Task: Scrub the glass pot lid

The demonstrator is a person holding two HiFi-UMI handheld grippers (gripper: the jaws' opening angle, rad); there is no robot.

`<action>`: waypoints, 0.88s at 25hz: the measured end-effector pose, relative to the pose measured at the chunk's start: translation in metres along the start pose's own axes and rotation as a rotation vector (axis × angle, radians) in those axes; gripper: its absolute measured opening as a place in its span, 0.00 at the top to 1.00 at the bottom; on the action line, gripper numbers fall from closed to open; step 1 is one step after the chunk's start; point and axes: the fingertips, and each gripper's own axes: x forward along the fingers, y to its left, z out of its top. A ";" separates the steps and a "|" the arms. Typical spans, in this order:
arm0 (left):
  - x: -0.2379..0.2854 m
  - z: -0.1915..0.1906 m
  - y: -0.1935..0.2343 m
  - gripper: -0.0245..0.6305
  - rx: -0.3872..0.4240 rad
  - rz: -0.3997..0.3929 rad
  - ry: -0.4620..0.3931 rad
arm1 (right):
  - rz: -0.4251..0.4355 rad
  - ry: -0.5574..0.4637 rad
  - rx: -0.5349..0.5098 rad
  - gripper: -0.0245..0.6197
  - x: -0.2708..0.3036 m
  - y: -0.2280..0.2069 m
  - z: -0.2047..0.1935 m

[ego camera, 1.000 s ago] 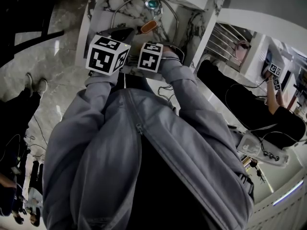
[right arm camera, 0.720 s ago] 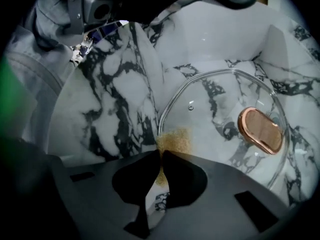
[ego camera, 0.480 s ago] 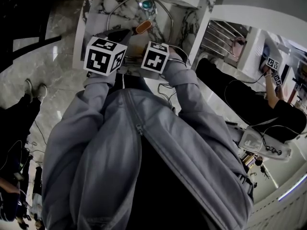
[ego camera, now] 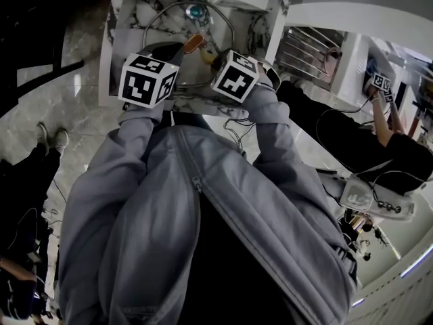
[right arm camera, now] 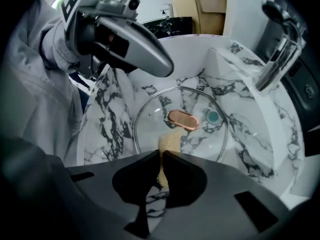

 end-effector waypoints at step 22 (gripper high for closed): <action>0.047 0.033 0.011 0.94 -0.009 -0.038 0.027 | -0.244 0.011 -0.025 0.90 0.013 -0.135 0.000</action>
